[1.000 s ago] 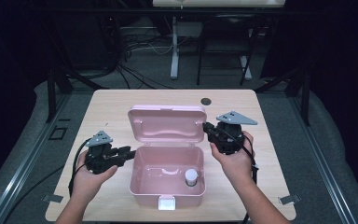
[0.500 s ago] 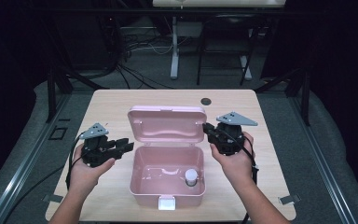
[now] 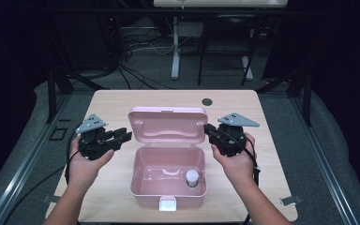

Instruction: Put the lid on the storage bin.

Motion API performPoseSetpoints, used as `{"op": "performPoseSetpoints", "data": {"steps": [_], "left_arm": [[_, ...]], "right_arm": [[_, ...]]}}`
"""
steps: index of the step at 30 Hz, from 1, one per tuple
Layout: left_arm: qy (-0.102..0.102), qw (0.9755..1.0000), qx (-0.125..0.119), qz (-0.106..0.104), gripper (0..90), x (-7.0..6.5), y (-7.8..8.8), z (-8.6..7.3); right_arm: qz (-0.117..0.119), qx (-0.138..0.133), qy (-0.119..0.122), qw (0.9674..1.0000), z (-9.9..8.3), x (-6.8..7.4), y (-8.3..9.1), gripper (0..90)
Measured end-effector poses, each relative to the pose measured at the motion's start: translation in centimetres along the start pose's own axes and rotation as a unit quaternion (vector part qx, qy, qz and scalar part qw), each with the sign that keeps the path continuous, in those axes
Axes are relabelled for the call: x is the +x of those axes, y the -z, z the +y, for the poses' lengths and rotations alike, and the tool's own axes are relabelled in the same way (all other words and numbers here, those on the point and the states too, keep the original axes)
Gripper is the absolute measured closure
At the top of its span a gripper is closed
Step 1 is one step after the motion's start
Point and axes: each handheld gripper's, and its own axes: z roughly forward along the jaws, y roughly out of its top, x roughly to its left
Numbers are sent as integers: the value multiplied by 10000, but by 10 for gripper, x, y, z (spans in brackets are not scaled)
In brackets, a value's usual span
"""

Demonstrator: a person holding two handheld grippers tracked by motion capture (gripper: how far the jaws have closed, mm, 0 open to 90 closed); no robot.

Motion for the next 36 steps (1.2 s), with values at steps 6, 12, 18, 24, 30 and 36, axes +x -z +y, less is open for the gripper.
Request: {"op": "performPoseSetpoints", "data": {"steps": [6,12,18,24,30,36], "left_arm": [[14,9997,-223,39,696,2,-1,12],[-11,9991,-412,24,721,-2,-3,20],[-56,9984,-565,15,747,-5,-6,24],[-21,9985,-539,126,778,-6,-7,27],[-16,9984,-549,117,776,-8,-5,26],[15,9986,-512,92,776,-9,-3,25]], "right_arm": [[10,1,3,10000,0,0,0,863],[18,27,9,10000,-1,0,1,861],[56,23,23,10000,-1,0,1,844],[132,-110,0,9999,2,-3,2,829],[169,-244,19,9996,10,-1,7,825],[202,-287,21,9994,11,1,11,817]]}}
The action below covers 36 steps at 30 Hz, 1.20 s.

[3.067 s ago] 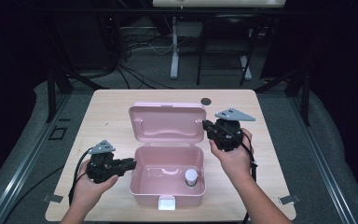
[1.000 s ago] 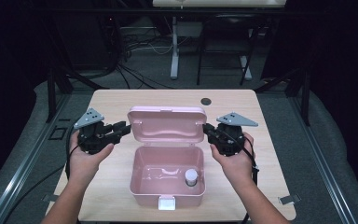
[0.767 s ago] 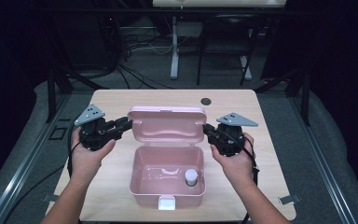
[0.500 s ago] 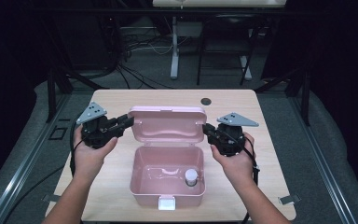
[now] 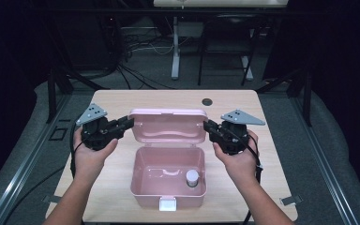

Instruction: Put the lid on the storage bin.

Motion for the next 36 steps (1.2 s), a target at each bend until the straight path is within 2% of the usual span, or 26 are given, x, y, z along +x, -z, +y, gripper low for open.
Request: {"op": "performPoseSetpoints", "data": {"steps": [5,30,36], "left_arm": [[13,10000,-6,-66,775,-1,2,-2],[-97,9999,11,-36,777,-9,10,-8],[-73,9999,28,-98,774,-8,11,-8]], "right_arm": [[52,26,3,10000,-1,0,3,811],[198,28,2,9998,-7,3,12,804],[204,43,13,9998,-8,3,12,798]]}}
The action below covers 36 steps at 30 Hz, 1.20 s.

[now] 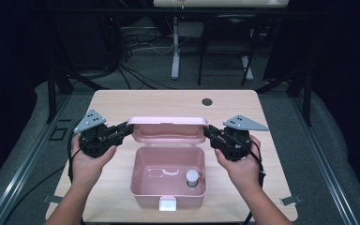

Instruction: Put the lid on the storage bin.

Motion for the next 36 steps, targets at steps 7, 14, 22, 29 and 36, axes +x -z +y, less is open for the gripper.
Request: {"op": "performPoseSetpoints", "data": {"steps": [7,14,22,29,36], "left_arm": [[1,10000,-2,-39,769,-1,2,-2],[-23,10000,-8,-37,768,-3,4,-4],[-65,10000,-22,-30,765,-6,7,-8],[-98,9999,-4,-83,758,-8,11,-10],[-133,9999,5,-85,756,-10,13,-13]], "right_arm": [[23,0,12,10000,-2,1,2,794],[28,-10,38,10000,-4,2,3,790],[67,-9,93,9999,-7,2,4,779],[54,-47,225,9997,-11,4,4,763],[86,-130,175,9997,-17,2,12,735]]}}
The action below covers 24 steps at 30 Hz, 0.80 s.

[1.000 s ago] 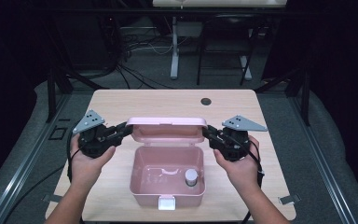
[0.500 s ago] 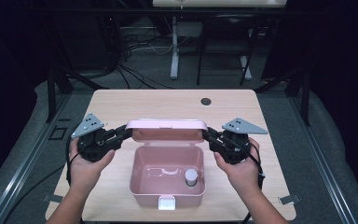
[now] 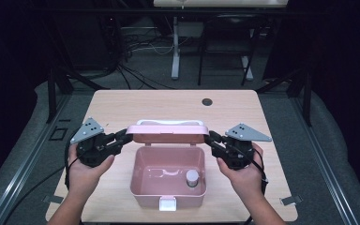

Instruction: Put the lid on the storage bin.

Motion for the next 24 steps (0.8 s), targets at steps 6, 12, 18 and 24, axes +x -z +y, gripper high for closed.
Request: {"op": "performPoseSetpoints", "data": {"steps": [6,12,18,24], "left_arm": [[8,10000,-25,-19,754,-1,2,-3],[-4,10000,-28,-7,749,-3,3,-4],[-34,10000,-21,-20,747,-5,6,-5],[-36,10000,-15,-48,742,-5,7,-7]], "right_arm": [[15,-78,-36,10000,-5,-1,7,701],[-7,-170,-53,9998,-13,-4,18,667],[-139,-242,-140,9995,-20,-9,22,634],[-212,-320,-244,9990,-23,-15,23,600]]}}
